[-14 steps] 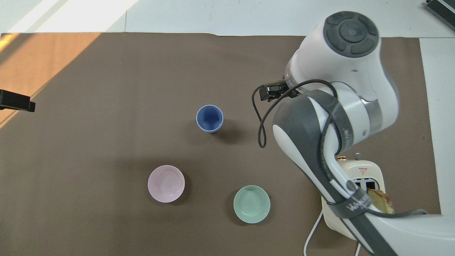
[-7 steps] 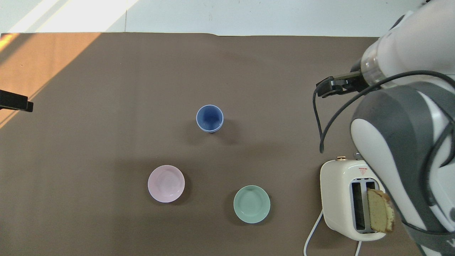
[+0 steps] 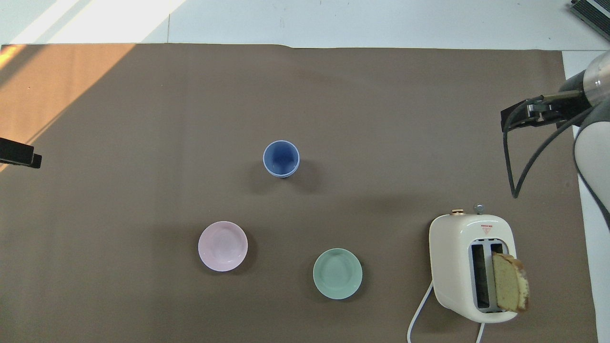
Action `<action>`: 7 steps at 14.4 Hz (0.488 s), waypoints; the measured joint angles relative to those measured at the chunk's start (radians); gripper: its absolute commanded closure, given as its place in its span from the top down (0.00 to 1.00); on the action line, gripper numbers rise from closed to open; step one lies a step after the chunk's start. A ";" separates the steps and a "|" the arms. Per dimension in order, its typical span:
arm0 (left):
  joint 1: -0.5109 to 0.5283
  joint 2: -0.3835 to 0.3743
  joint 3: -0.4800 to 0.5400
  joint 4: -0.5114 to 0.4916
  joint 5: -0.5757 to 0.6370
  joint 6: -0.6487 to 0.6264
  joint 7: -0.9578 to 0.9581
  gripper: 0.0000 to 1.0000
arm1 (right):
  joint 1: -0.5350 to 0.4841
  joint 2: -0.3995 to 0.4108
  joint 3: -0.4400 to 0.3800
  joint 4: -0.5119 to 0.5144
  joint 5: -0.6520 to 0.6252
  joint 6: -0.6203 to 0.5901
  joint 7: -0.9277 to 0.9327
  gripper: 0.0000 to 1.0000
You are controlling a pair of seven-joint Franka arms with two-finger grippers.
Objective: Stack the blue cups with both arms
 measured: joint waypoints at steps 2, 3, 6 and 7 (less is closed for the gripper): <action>0.000 0.000 0.000 0.000 0.000 0.000 0.000 1.00 | 0.003 -0.013 0.004 -0.030 0.000 0.011 0.000 1.00; 0.000 0.000 0.000 0.000 0.000 0.000 0.000 1.00 | 0.004 -0.021 0.006 -0.043 0.000 0.015 0.000 1.00; 0.000 0.000 0.000 0.000 0.000 0.000 0.000 1.00 | 0.003 -0.034 0.006 -0.059 0.000 0.016 0.000 1.00; 0.000 0.000 0.000 0.000 0.000 0.000 0.000 1.00 | 0.002 -0.036 0.005 -0.059 0.000 0.015 0.000 1.00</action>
